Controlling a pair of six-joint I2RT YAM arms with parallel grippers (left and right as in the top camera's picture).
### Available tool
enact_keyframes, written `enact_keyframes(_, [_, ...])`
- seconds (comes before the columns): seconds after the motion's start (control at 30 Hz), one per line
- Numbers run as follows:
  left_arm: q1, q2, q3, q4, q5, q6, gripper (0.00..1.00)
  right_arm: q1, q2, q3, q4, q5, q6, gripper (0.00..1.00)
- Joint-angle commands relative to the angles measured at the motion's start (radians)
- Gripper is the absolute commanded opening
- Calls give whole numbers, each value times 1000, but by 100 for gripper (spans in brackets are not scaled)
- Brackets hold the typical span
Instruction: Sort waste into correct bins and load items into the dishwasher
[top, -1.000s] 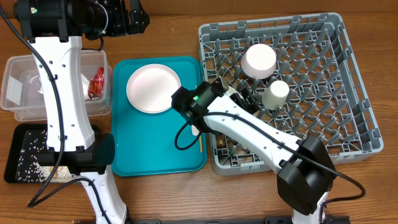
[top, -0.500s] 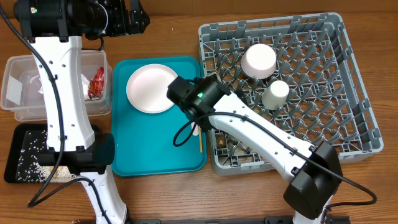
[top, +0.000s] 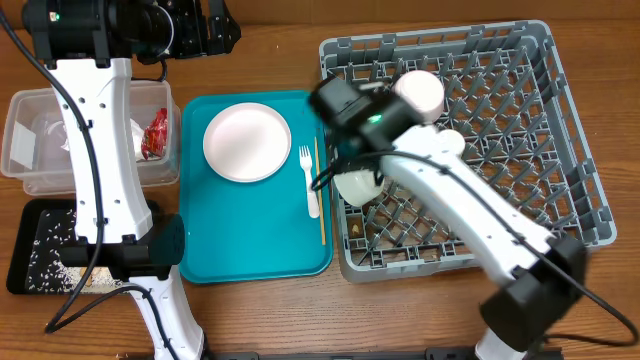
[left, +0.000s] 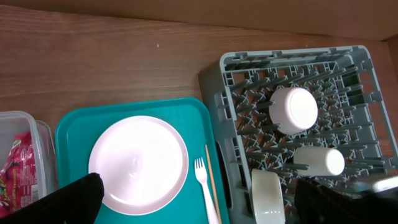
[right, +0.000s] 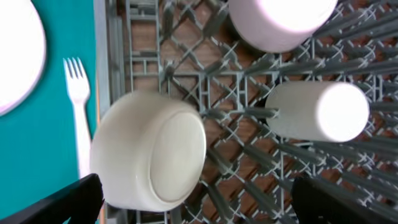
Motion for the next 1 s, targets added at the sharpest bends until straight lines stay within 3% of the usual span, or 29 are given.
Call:
enact_keyframes(0.0, [3, -13, 13, 1, -3, 5, 100, -88, -107, 26, 10, -159, -86, 100])
enact_keyframes(0.23, [3, -13, 13, 1, -3, 5, 100, -271, -145, 26, -19, -392, -145, 100])
enact_keyframes(0.37, [3, -13, 13, 1, -3, 5, 100, -329, -143, 26, -70, -422, -145, 100])
enact_keyframes(0.97, [3, -13, 13, 1, -3, 5, 100, -362, -142, 25, -99, -418, -145, 100])
